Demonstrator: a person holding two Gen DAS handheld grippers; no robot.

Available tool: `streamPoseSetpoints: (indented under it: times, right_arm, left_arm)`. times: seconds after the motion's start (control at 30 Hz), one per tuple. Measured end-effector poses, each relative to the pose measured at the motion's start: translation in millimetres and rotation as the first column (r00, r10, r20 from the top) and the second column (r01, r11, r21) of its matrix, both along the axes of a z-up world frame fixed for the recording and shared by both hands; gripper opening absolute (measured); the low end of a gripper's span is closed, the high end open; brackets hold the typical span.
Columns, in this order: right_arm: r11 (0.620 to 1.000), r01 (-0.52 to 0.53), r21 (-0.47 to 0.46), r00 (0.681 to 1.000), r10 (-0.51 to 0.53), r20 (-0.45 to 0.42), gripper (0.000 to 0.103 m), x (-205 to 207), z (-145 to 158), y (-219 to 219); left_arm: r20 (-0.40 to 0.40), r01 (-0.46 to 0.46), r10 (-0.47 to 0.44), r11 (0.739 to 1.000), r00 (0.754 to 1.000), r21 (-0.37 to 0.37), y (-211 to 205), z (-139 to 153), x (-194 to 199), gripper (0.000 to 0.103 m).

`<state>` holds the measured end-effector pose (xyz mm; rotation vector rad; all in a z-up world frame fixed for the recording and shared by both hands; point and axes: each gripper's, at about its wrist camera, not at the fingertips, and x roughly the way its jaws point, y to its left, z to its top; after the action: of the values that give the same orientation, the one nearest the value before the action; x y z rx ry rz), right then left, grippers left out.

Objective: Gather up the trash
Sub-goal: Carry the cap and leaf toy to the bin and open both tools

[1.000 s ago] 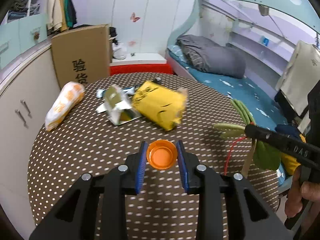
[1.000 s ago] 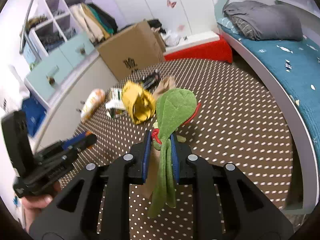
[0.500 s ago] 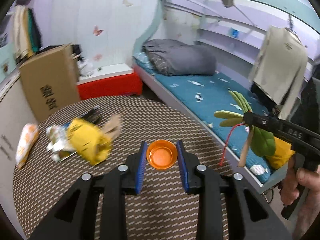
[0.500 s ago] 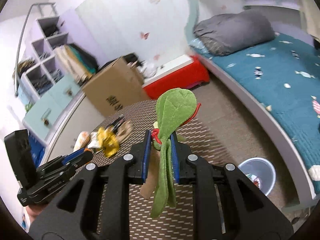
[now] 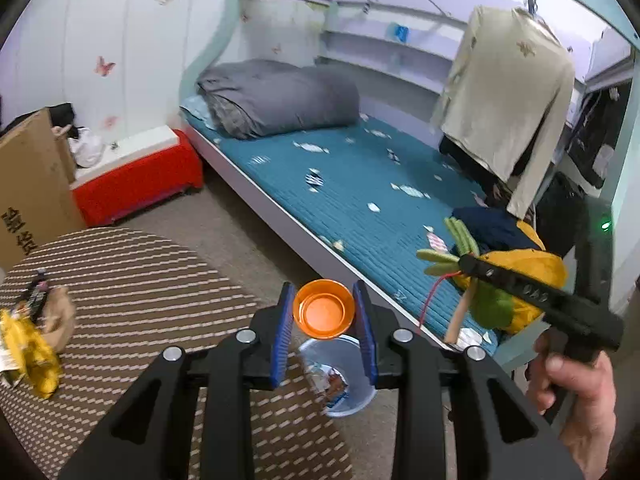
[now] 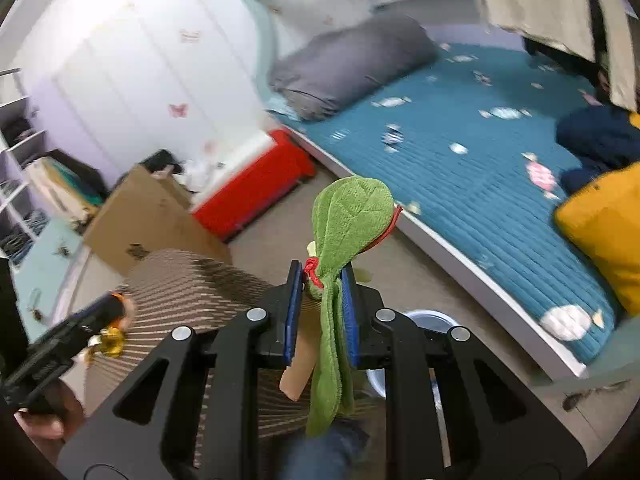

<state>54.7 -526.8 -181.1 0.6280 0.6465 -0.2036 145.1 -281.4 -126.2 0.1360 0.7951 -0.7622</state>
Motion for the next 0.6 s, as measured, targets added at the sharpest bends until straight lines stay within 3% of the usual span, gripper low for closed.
streamPoseSetpoints:
  times: [0.27, 0.47, 0.53, 0.57, 0.6]
  right_arm:
    - [0.996, 0.034, 0.083, 0.987, -0.020, -0.158, 0.019, 22.5, -85.0, -40.1]
    - [0.982, 0.044, 0.185, 0.961, 0.009, -0.277, 0.022, 50.8, -171.7, -46.8]
    - [0.970, 0.049, 0.238, 0.950, 0.028, -0.312, 0.043, 59.4, -204.2, -49.3]
    - [0.963, 0.056, 0.262, 0.947, 0.032, -0.320, 0.075, 61.3, -214.4, -50.7]
    - [0.955, 0.073, 0.286, 0.945, 0.026, -0.327, 0.082, 61.7, -226.1, -54.7]
  left_arm:
    - [-0.105, 0.040, -0.032, 0.996, 0.994, 0.078, -68.1, -50.3, 16.5, 0.029]
    - [-0.145, 0.044, -0.026, 0.991, 0.989, 0.126, -95.9, -77.3, 28.3, 0.029]
    - [-0.162, 0.057, -0.032, 0.987, 0.986, 0.149, -107.0, -87.4, 31.7, 0.029]
    - [-0.171, 0.060, -0.033, 0.985, 0.985, 0.159, -112.5, -93.1, 33.6, 0.029]
    - [-0.176, 0.062, -0.032, 0.984, 0.984, 0.166, -116.2, -96.6, 35.5, 0.029]
